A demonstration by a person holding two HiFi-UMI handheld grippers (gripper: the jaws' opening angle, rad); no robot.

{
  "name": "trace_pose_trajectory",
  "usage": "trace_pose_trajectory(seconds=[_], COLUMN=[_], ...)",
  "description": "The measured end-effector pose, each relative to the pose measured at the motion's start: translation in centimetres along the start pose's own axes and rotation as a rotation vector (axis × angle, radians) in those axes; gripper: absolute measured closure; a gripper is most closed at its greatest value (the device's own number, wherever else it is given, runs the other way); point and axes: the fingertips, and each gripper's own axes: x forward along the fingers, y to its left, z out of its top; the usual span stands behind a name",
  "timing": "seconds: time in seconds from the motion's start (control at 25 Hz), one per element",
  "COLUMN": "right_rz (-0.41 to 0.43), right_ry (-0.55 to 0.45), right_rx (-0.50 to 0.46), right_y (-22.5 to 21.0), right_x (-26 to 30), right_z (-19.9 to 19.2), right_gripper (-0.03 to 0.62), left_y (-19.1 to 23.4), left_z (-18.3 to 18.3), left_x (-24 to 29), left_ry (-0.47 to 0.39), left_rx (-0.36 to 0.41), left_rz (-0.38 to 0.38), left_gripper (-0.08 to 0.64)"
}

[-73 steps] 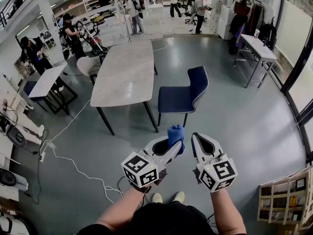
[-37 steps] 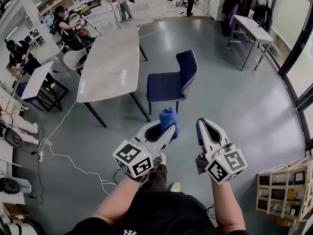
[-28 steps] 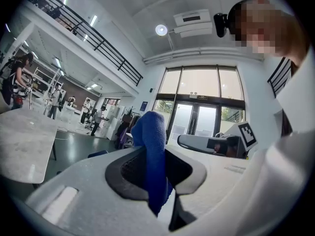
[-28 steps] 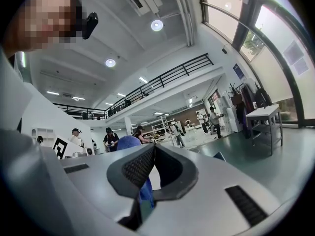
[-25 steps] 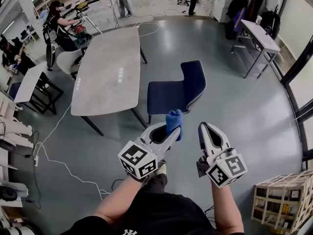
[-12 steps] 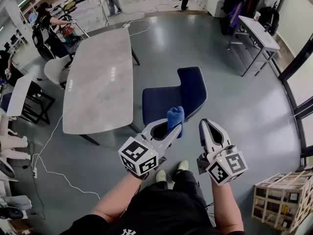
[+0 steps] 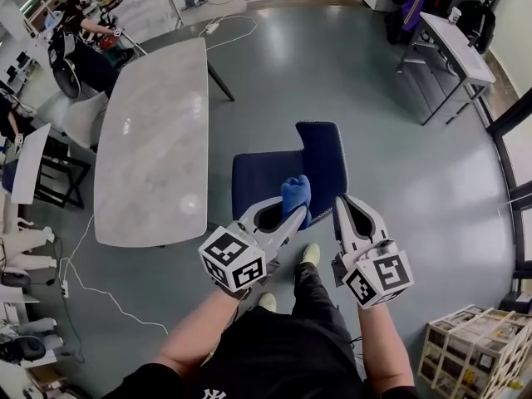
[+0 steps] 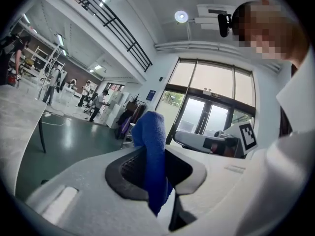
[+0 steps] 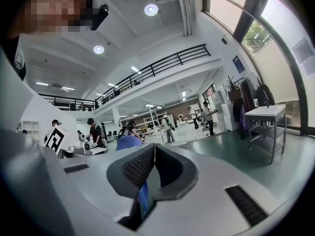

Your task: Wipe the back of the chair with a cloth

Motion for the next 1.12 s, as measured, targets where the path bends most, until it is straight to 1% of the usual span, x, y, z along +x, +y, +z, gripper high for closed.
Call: trace_pose_trajectory(seconds=[0.16, 0.24, 0.48, 0.56, 0.68, 0.8, 0.92, 1.12], right_rz=[0.044, 0.058, 0.060, 0.038, -0.026, -0.106, -0.171, -0.250], right_ry=[0.037, 0.051, 0.099, 0.110, 0.128, 0.167, 0.201, 0.240], right_rx=[0.019, 0.028, 0.066, 0.061, 0.040, 0.017, 0.010, -0.014], right_y=[-5.9, -8.1, -10.8, -11.8, -13.7, -16.0, -18.4, -20.8], right_x=[4.0, 5.7, 8.9, 9.7, 11.0, 12.3, 13.3, 14.9], right_z=[-0.5, -0.8, -2.3, -3.2, -5.1, -8.1, -11.1, -14.5], right_gripper=[0.578, 0.578, 0.578, 0.578, 0.577, 0.577, 0.574, 0.561], left_y=[3.5, 5.0, 9.1, 10.7, 13.4, 16.4, 19.2, 22.7], left_z=[-0.4, -0.6, -1.9, -2.6, -4.3, -7.0, -9.7, -12.9], left_x=[6.4, 8.7, 12.0, 13.0, 14.7, 16.9, 19.6, 23.9], left_ry=[0.022, 0.027, 0.077, 0.091, 0.116, 0.147, 0.176, 0.233], left_rx=[-0.037, -0.051, -0.114, -0.142, -0.185, -0.242, -0.280, -0.332], left_rz=[0.036, 0.050, 0.081, 0.079, 0.054, 0.024, -0.001, -0.043], left_gripper=[0.482, 0.482, 0.482, 0.482, 0.482, 0.482, 0.482, 0.482])
